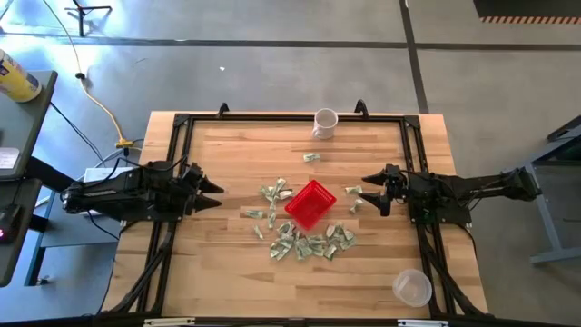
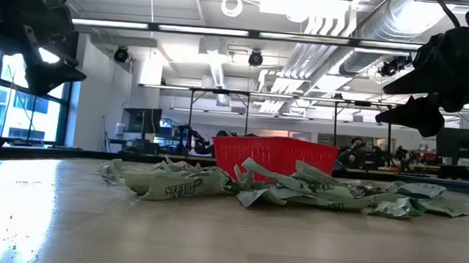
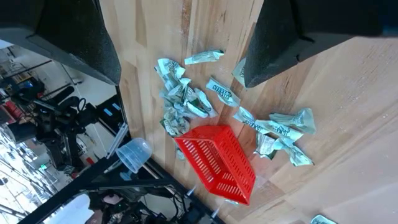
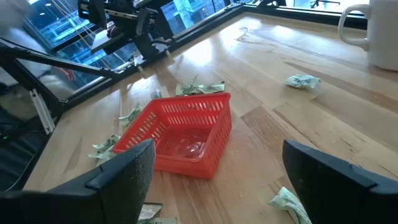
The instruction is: Pick and place items into bin
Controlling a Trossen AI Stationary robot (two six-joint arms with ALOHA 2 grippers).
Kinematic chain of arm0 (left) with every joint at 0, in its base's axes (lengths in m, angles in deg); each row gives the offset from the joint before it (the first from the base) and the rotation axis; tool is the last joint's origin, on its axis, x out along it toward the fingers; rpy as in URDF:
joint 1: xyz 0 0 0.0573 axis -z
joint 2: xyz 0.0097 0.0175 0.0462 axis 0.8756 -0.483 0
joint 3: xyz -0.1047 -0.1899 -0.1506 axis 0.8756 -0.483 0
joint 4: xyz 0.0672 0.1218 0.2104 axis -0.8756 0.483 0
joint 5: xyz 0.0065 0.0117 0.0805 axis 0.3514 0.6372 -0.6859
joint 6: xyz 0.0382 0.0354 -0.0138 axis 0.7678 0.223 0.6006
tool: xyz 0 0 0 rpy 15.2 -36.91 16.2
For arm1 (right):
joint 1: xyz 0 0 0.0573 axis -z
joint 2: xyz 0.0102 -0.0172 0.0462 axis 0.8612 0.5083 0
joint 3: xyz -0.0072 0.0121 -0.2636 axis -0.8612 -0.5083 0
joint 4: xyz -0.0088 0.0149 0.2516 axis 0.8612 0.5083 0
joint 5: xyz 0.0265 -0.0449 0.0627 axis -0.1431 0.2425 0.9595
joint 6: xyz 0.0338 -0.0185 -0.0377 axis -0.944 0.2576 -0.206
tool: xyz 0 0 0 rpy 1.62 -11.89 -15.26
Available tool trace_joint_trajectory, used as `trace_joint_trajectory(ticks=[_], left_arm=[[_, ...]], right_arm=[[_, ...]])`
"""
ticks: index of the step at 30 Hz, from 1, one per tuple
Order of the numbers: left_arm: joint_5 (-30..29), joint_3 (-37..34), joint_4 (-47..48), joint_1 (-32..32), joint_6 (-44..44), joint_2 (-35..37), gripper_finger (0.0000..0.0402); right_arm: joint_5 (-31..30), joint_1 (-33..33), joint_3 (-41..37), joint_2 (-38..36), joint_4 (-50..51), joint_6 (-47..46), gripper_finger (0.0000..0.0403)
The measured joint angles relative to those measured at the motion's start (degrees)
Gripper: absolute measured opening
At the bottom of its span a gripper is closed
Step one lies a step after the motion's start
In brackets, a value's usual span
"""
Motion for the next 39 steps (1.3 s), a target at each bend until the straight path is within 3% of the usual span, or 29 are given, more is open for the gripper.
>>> trace_joint_trajectory(ticks=[31, 33, 35, 39], left_arm=[[-0.10, -0.01, -0.10, 0.00, -0.03, 0.00, 0.0374], [-3.02, -0.04, -2.46, 0.04, -3.03, -0.04, 0.0374], [-5.15, -0.04, -4.75, 0.02, -11.71, 0.02, 0.0374], [-7.91, -0.04, -8.77, 0.00, -25.93, 0.02, 0.0374]], right_arm=[[0.02, 0.00, 0.00, 0.00, 0.00, 0.00, 0.0342], [0.01, 0.00, 0.01, 0.00, 0.00, 0.00, 0.0342], [-0.46, 0.02, 0.00, 0.00, 0.00, 0.90, 0.0342], [-9.94, 0.34, 0.00, -0.01, -1.80, 7.52, 0.0342]])
